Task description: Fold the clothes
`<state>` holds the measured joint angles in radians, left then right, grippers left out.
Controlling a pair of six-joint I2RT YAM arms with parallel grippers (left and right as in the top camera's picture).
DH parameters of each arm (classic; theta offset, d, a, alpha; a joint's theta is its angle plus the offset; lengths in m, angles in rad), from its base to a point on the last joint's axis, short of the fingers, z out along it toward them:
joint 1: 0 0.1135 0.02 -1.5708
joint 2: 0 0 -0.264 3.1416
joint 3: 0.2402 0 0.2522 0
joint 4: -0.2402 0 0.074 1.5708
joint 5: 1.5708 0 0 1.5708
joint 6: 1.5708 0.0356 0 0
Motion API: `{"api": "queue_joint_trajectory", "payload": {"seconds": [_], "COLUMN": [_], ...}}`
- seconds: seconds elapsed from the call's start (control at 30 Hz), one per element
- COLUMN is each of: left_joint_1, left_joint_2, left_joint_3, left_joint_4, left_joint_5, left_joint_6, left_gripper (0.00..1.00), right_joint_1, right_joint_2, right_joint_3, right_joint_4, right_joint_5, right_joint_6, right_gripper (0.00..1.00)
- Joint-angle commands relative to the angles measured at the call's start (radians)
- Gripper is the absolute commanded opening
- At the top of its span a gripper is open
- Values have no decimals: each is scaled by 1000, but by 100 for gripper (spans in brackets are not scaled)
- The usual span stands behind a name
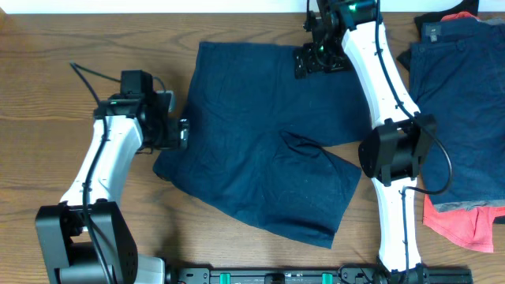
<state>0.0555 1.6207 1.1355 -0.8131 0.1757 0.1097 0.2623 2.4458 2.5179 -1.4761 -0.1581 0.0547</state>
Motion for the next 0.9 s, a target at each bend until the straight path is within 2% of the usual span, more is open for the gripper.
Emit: {"api": "queue_joint_trajectory", "payload": {"seconds": [0.0,0.07,0.33,0.63,0.73,0.8,0.87], "left_joint_1": [54,80,105,103,103,103,103], "left_joint_2": [3,3,3,15,19,25,32], "left_joint_3": [-2,-2,-3,-74,-87,-87,-89], "left_joint_4": [-45,-80,-128,-73,-40,-29,-16], "left_joint_5": [-12,-12,-12,-12,-12,-12,-13], "left_joint_6": [-16,-17,-13,23,-28,-77,-167], "left_gripper": [89,89,89,89,88,82,78], "right_joint_1": [23,29,48,48,50,50,50], "right_joint_2": [-5,-5,-95,-241,-253,-254,-256], "right_joint_3": [20,20,20,19,8,-11,-45], "right_joint_4": [-79,-124,-219,-223,-223,-223,-222], "right_joint_5": [-97,-105,-101,-59,-47,-21,78], "right_joint_6": [-8,-8,-10,3,27,60,151], "right_gripper": [83,81,86,88,85,81,78]}}
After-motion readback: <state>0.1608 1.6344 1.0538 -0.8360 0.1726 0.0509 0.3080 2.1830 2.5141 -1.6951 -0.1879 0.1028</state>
